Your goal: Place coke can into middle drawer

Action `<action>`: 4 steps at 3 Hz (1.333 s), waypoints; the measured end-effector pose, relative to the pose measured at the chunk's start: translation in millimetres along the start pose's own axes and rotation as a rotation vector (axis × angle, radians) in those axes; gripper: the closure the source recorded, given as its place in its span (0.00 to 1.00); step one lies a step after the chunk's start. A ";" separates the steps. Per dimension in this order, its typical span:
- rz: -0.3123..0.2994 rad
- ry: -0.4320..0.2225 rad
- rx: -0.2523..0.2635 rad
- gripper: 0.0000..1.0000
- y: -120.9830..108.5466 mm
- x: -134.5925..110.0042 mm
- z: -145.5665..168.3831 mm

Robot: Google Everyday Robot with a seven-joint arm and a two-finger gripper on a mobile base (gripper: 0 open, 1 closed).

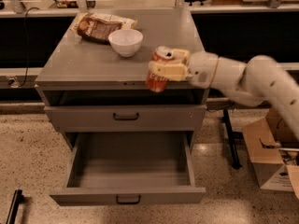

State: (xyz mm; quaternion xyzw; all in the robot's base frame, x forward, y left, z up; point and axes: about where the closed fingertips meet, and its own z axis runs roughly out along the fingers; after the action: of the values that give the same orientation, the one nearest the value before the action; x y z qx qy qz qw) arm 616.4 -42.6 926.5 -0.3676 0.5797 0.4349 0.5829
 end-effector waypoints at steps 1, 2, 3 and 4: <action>-0.069 0.028 0.021 1.00 2.7 101.6 -5.4; -0.125 0.030 0.010 1.00 4.8 112.7 -2.5; -0.126 0.030 0.010 1.00 5.0 111.9 -2.3; -0.151 0.046 -0.026 1.00 11.4 132.9 -5.6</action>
Offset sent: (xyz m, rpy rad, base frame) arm -0.0085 0.0037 -0.0924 -0.0440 -0.0428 -0.0208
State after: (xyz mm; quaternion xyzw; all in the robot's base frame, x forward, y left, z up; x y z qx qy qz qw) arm 597.1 -33.1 794.8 -0.4275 0.5580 0.3884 0.5957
